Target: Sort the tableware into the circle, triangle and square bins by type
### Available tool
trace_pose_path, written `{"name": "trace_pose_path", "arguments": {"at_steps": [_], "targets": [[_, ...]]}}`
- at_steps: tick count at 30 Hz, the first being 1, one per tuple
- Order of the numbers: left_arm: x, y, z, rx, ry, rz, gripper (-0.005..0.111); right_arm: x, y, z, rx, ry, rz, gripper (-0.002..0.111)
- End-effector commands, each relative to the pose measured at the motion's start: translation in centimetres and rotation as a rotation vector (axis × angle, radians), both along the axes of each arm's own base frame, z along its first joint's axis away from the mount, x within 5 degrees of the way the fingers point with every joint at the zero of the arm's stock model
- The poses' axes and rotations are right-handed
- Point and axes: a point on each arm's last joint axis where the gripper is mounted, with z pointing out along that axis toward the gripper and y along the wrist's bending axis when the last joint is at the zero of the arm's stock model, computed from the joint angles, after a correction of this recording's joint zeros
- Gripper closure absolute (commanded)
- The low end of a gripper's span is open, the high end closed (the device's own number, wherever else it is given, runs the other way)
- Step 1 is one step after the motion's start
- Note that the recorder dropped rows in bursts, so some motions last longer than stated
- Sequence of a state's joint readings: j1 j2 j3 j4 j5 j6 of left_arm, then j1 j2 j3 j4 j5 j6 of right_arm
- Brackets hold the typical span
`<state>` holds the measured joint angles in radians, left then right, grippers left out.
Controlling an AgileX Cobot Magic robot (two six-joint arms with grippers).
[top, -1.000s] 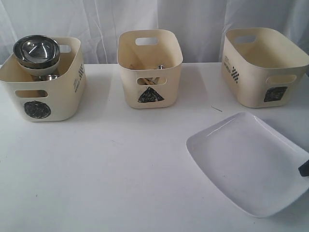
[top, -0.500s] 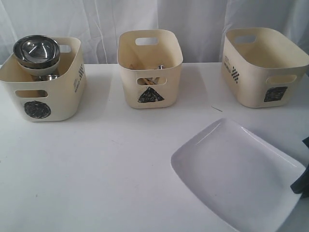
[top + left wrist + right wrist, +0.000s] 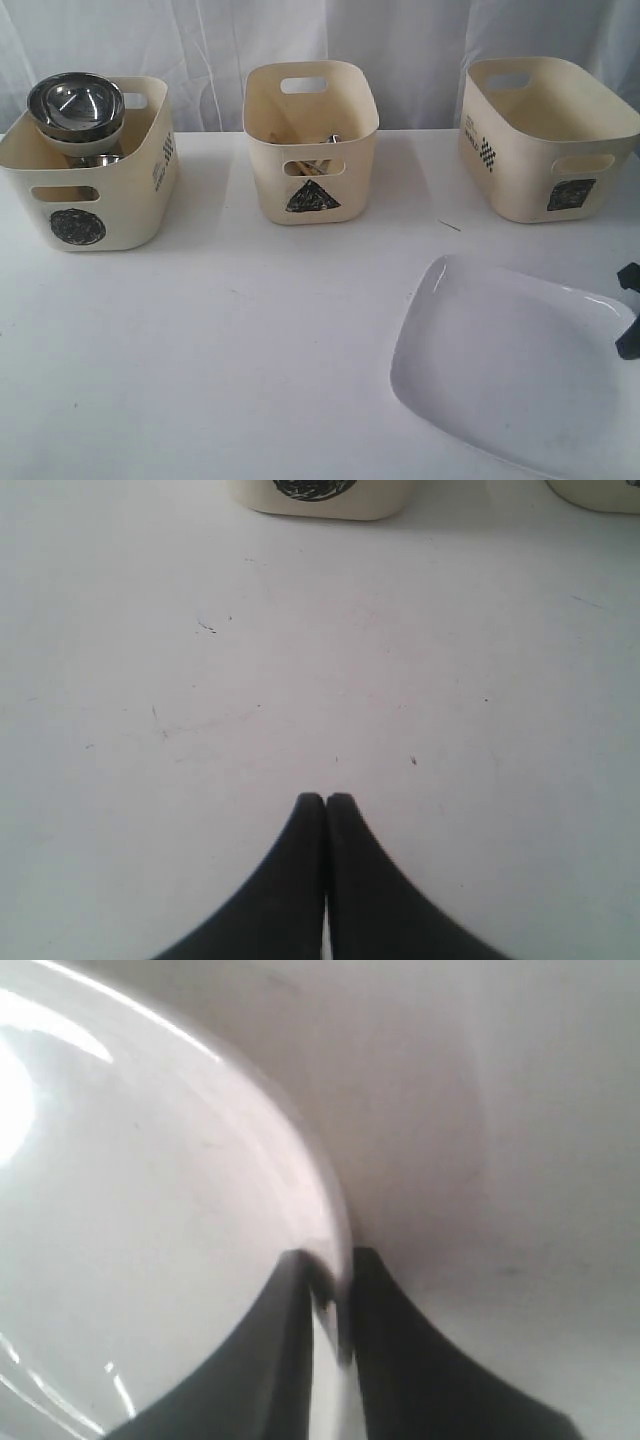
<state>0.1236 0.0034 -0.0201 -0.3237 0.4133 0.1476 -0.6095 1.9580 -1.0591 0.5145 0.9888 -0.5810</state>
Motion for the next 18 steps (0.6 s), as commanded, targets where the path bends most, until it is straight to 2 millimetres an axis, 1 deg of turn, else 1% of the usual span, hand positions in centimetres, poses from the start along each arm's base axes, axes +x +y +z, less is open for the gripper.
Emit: {"name": "trace_pose_path", "arguments": {"at_steps": [1,2,5,8,11,14,16,18], "targets": [[-0.1,-0.1,-0.4,-0.011,0.018,-0.010,0.107,0.7,-0.3,1.5,-0.111,-0.115,0.034,0.108],[-0.1,-0.1,-0.4,-0.011,0.018,-0.010,0.107,1.0,0.0,2.0,-0.085,-0.170,0.040,0.108],[-0.1,-0.1,-0.4,-0.011,0.018,-0.010,0.107,1.3,0.1,2.1,-0.077,-0.202,0.036,0.108],[-0.1,-0.1,-0.4,-0.011,0.018,-0.010,0.107,1.7,-0.4,1.2,-0.113,-0.215,0.002,0.108],[-0.1,-0.1,-0.4,-0.011,0.018,-0.010,0.107,2.2,-0.4,-0.1,-0.094,-0.248,0.042,0.108],[-0.1,-0.1,-0.4,-0.011,0.018,-0.010,0.107,2.2,-0.4,-1.3,-0.090,-0.238,0.059,0.108],[-0.1,-0.1,-0.4,-0.011,0.018,-0.010,0.107,2.3,-0.6,-1.6,-0.106,-0.246,0.071,0.103],[-0.1,-0.1,-0.4,-0.011,0.018,-0.010,0.107,2.4,-0.6,-1.6,-0.111,-0.261,0.070,0.094]]}}
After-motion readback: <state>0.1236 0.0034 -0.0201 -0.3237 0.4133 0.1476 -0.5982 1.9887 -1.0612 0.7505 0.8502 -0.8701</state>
